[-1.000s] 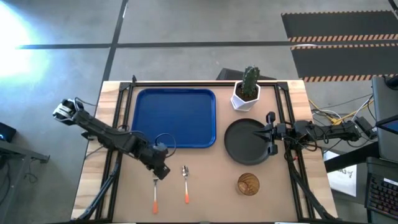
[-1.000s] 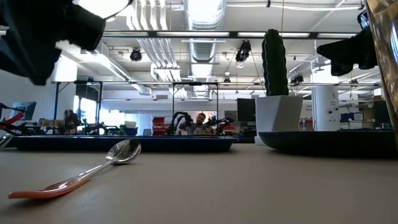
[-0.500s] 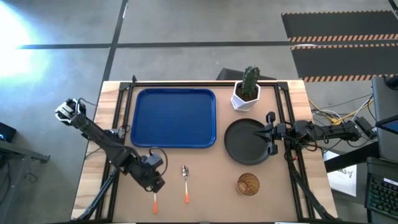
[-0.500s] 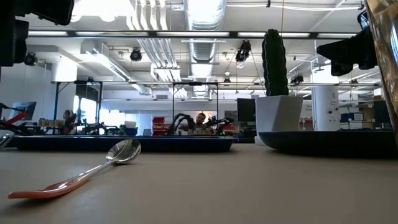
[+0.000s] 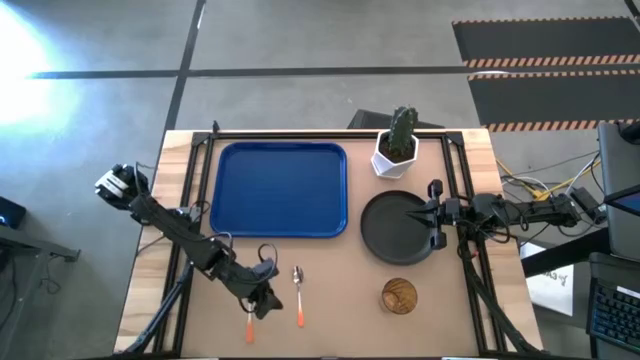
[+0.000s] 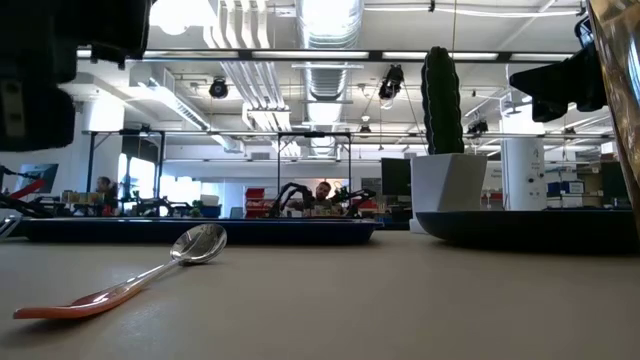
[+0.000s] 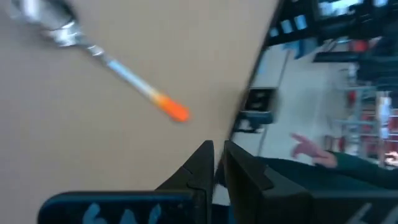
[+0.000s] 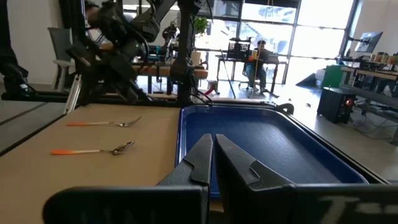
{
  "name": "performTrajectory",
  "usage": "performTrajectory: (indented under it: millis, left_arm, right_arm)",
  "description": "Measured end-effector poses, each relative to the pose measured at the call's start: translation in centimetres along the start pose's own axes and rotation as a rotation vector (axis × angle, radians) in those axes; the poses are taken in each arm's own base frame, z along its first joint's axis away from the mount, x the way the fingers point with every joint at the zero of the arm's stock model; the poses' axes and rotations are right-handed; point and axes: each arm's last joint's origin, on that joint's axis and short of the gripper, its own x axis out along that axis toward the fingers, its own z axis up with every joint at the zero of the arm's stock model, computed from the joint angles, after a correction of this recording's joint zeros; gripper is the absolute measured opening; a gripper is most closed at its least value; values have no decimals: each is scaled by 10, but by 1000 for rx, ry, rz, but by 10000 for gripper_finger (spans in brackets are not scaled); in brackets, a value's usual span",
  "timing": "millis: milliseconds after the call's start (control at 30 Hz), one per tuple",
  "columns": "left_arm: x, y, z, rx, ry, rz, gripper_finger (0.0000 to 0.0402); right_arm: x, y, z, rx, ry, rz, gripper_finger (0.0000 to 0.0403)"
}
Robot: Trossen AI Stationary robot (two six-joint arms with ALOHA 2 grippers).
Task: Pick and place plate/cup/fork/spoon on tray
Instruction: Put the orange fork on the blue tray
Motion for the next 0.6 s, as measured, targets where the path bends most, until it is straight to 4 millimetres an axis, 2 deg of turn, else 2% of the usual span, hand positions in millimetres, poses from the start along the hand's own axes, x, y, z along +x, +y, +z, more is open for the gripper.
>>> performTrajectory:
  millis: [167,233,300,467,600]
  left_arm:
    - [-11,-7,5,62,88,-54,30]
    - [-18,-7,7,90,159,-9,40]
    - [-27,-7,7,127,222,100,45]
    - [-61,-11,10,274,294,530,36]
    - [-83,-25,17,290,259,678,31]
  right_arm:
    - [0,0,0,0,0,0,9]
    - [0,0,0,0,0,0,9]
    - [0,0,0,0,0,0,9]
    - [0,0,0,0,0,0,9]
    - [0,0,0,0,0,0,9]
